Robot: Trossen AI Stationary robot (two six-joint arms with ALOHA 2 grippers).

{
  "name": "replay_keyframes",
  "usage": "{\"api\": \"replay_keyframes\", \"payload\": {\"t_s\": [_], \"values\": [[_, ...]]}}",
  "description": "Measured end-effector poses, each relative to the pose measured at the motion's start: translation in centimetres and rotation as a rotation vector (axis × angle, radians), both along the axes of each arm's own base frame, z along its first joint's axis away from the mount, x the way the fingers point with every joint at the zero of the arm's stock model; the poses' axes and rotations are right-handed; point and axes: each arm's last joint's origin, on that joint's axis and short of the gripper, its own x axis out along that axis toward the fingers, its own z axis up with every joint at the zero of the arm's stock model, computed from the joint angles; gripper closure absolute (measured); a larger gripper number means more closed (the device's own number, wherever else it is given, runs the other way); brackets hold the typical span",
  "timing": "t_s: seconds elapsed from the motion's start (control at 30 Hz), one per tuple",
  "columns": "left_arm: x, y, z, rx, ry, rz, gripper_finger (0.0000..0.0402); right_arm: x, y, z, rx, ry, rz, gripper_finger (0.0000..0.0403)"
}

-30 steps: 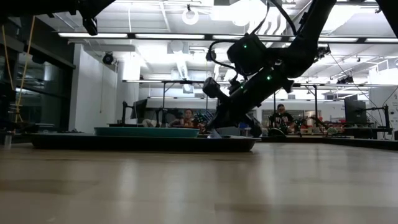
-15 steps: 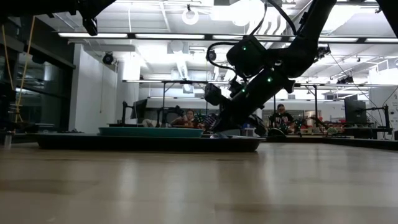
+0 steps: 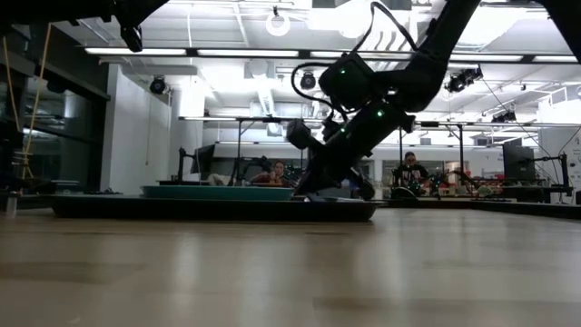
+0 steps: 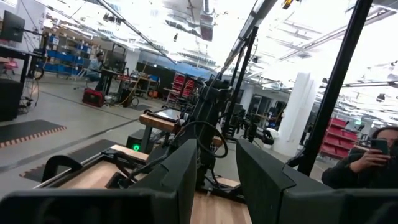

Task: Pick and place plate/cup/fork/spoon on tray
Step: Put the blue fork on the black serving tray between the blue plate and yellow spoon

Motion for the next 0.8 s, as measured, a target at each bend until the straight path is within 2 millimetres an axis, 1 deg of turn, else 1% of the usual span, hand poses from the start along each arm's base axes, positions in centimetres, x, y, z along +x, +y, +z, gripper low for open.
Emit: {"api": "replay_keyframes", "payload": {"t_s": [0.1, 0.3, 0.8], "values": [[0.00, 0.00, -0.02, 0.000, 0.002, 0.000, 0.0300, 0.05, 0.01, -0.25, 0.025, 0.028, -0.004, 0.0403], [0.01, 0.00, -0.02, 0.000, 0.003, 0.000, 0.0300, -0.03, -0.03, -0.34, 0.077, 0.002, -0.055, 0.0403], [0.01, 0.00, -0.02, 0.000, 0.002, 0.000, 0.0300, 0.07, 0.32, -0.37, 0.158, -0.036, -0.053, 0.0403]]}}
